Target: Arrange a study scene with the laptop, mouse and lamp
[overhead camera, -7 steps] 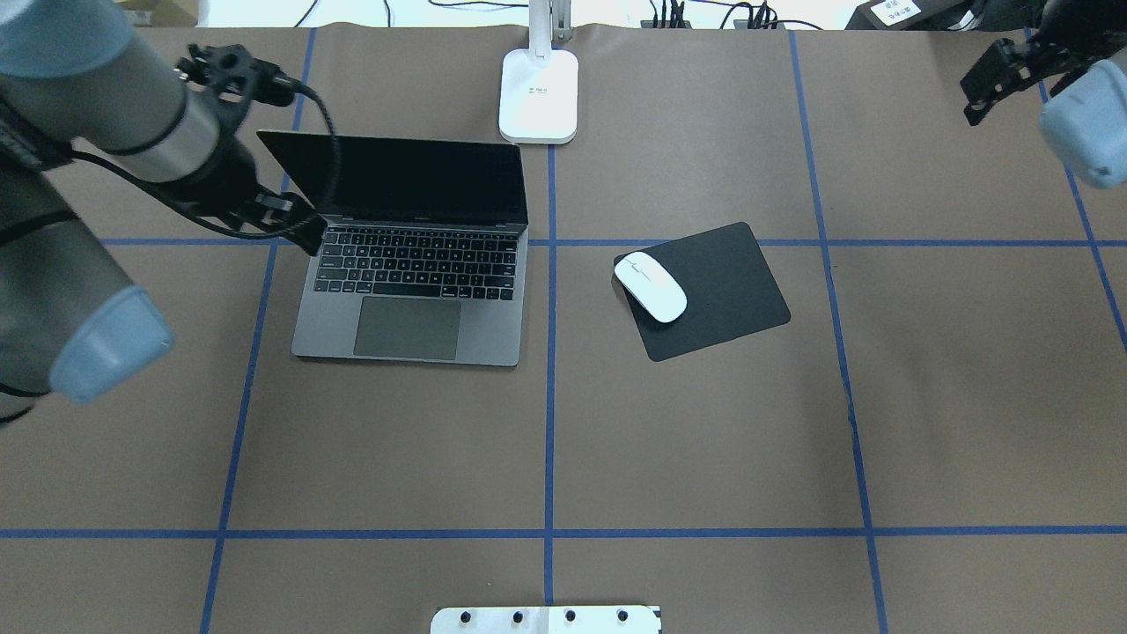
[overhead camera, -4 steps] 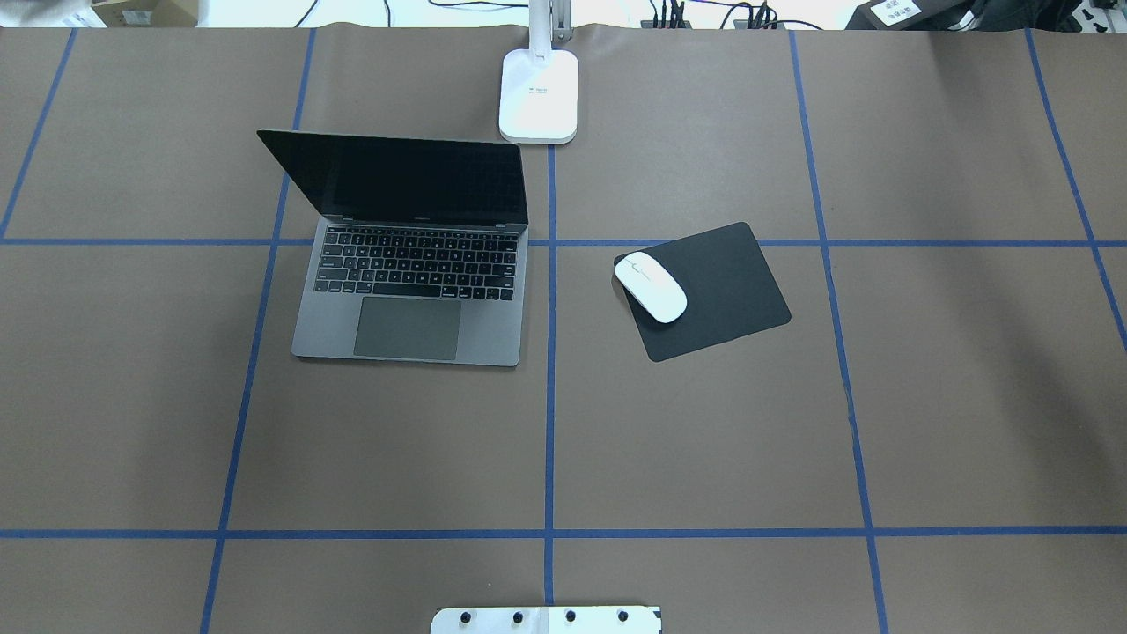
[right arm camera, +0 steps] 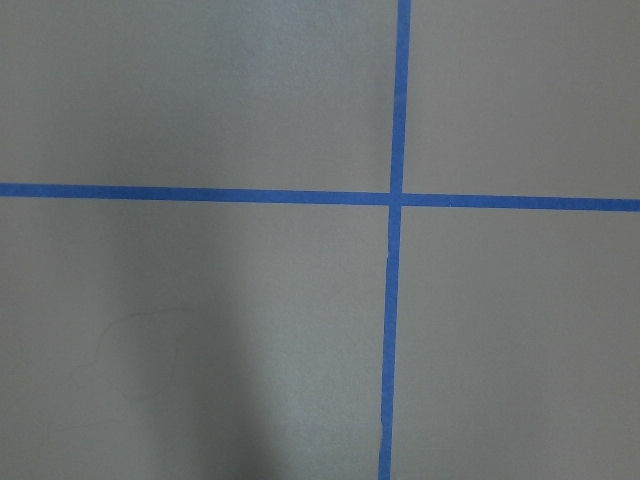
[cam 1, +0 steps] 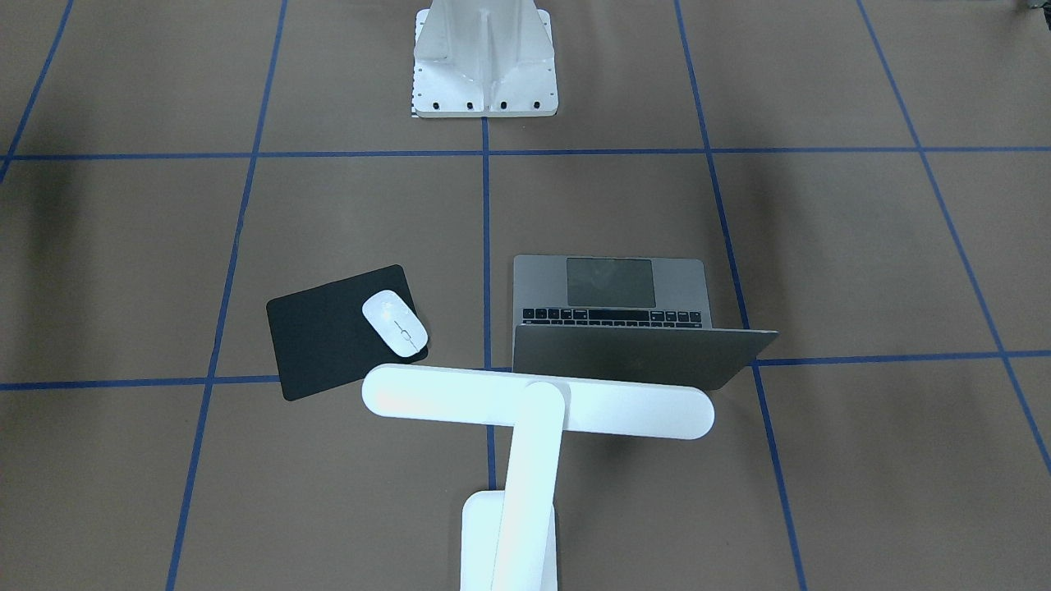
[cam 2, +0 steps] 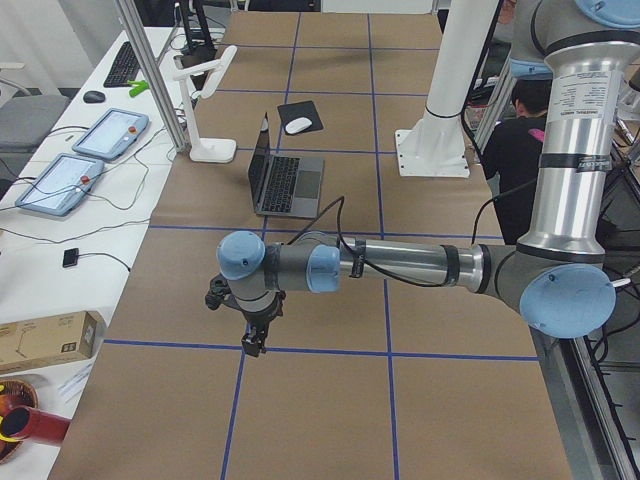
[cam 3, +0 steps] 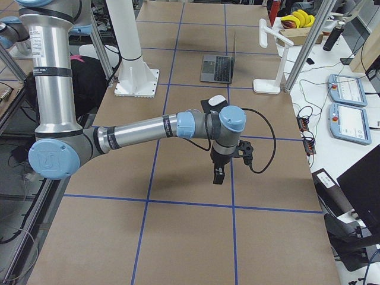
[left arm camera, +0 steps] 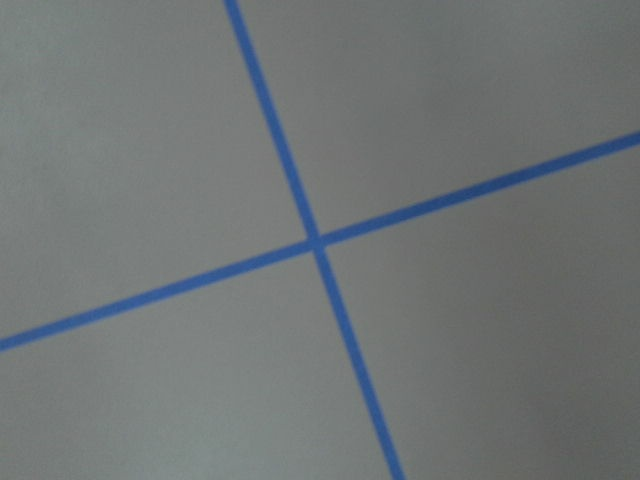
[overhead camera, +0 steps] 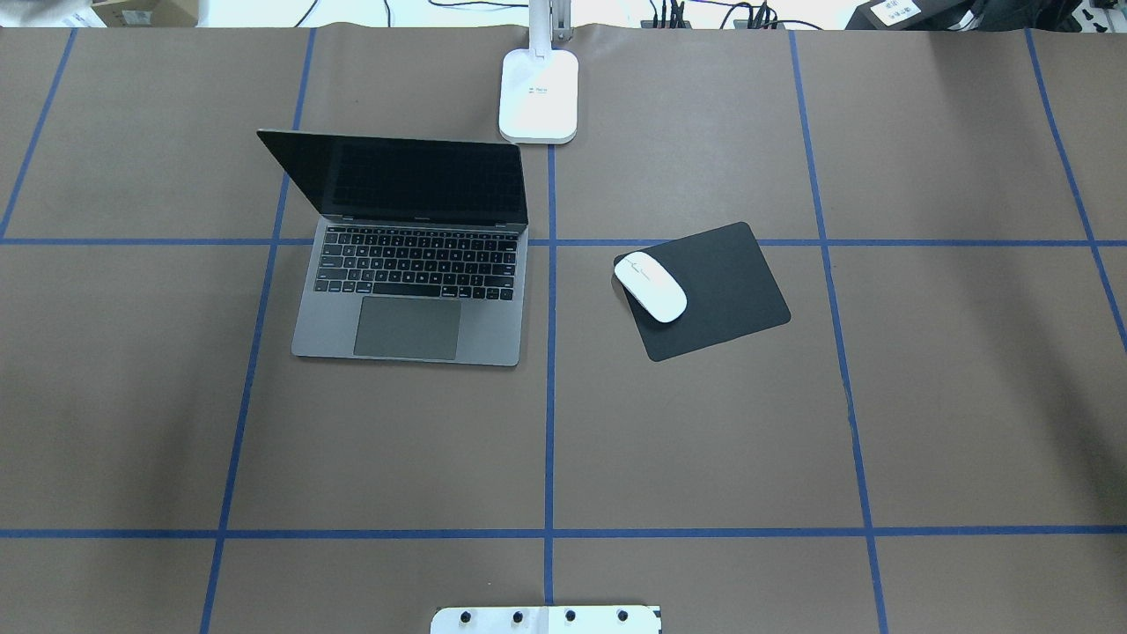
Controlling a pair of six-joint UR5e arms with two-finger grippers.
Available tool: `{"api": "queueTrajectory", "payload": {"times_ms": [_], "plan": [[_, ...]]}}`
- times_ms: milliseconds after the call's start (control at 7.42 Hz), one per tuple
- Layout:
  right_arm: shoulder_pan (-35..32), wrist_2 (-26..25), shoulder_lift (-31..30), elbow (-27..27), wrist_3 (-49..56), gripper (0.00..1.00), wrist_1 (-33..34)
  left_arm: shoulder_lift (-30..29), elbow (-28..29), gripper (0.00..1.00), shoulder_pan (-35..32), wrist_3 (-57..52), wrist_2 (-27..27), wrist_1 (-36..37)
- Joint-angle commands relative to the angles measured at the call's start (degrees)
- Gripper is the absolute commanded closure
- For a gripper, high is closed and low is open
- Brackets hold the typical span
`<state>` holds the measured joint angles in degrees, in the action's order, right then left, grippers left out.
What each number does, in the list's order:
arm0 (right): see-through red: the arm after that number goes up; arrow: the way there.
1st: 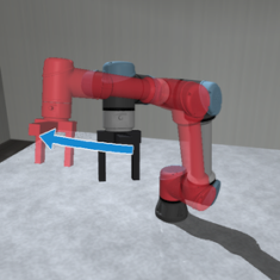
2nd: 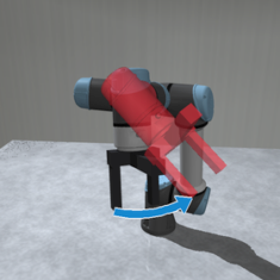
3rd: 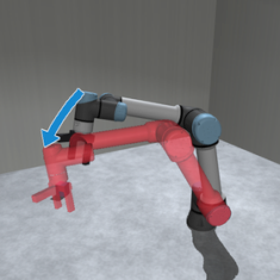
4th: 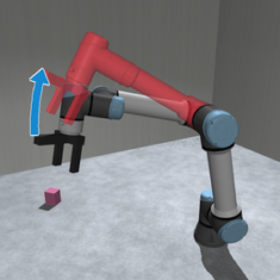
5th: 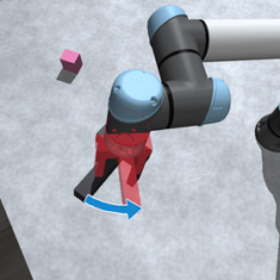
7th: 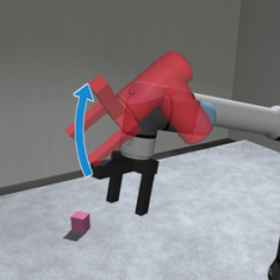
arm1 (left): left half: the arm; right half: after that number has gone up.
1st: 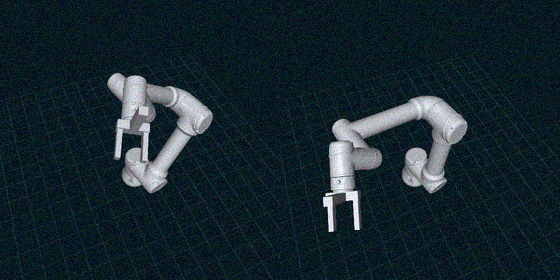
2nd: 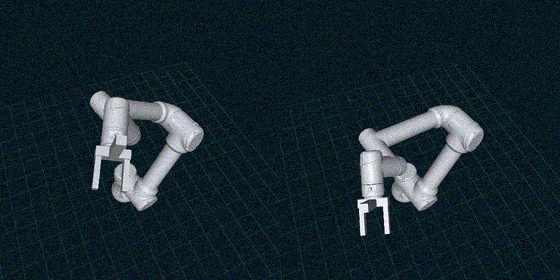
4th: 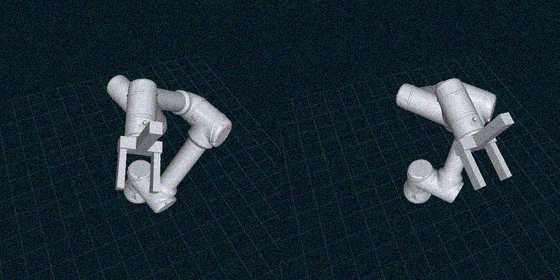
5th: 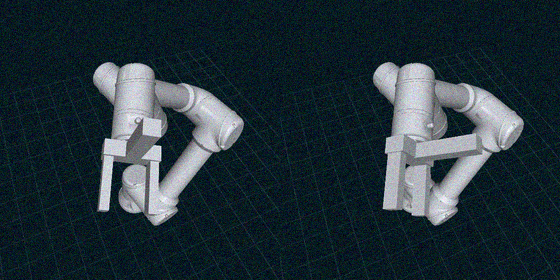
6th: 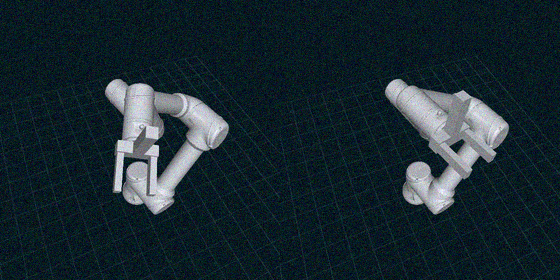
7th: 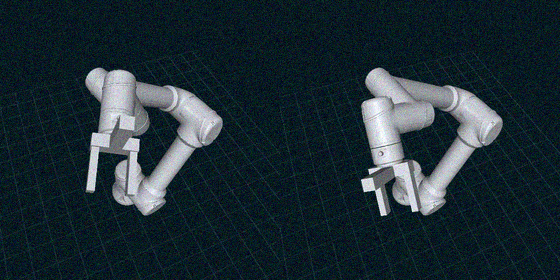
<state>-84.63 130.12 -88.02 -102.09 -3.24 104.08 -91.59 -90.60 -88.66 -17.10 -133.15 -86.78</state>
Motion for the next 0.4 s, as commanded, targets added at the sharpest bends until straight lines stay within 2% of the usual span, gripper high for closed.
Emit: {"api": "queueTrajectory", "payload": {"times_ms": [0, 270], "plan": [[0.08, -0.04, -0.31, -0.48, -0.19, 0.00, -0.10, 1.15, 0.07, 0.00, -0.20, -0.13, 0.00, -0.67], [-0.01, -0.04, -0.31, -1.00, 0.08, 0.00, -0.10, 1.33, 0.07, 0.00, -0.20, -0.22, 0.00, -0.67]]}}
